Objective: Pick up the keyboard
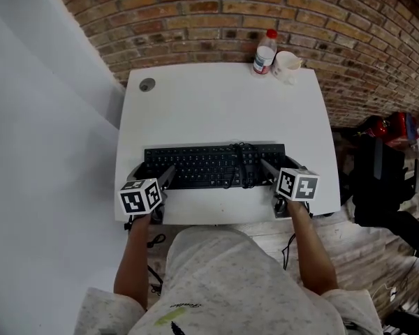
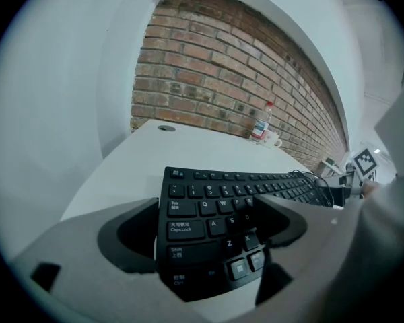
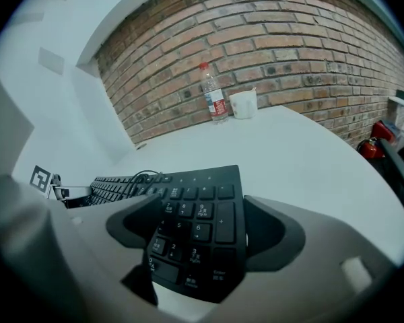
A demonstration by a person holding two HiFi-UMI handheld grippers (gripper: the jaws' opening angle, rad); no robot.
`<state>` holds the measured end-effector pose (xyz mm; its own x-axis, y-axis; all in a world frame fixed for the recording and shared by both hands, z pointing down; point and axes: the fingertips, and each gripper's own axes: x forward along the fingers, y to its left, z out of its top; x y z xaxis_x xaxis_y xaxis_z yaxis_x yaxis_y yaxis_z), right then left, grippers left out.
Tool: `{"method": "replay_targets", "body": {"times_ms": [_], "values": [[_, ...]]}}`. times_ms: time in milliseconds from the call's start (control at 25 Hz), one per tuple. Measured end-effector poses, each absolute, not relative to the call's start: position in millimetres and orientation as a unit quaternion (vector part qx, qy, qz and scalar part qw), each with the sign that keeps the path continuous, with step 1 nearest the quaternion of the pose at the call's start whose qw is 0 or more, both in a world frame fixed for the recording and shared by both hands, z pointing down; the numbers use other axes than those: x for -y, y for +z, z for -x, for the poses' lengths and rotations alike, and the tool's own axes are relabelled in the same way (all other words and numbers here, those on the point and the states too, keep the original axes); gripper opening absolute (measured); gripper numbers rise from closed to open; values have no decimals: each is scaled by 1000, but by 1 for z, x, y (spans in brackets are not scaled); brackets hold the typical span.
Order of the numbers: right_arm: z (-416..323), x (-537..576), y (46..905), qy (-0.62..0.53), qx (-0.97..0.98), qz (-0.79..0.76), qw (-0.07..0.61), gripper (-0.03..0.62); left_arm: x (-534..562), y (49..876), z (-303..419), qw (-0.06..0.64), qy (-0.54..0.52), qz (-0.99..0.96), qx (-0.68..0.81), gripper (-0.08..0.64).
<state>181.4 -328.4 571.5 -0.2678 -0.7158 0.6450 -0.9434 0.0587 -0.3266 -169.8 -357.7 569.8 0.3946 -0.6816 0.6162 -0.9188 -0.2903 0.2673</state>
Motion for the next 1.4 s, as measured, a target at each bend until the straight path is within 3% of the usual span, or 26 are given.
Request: {"method": "replay_targets", "body": {"times_ms": [1400], "values": [[-200,277,341,162,777,-607,32,393,306,342,150,130,37,-823,552,433]]}}
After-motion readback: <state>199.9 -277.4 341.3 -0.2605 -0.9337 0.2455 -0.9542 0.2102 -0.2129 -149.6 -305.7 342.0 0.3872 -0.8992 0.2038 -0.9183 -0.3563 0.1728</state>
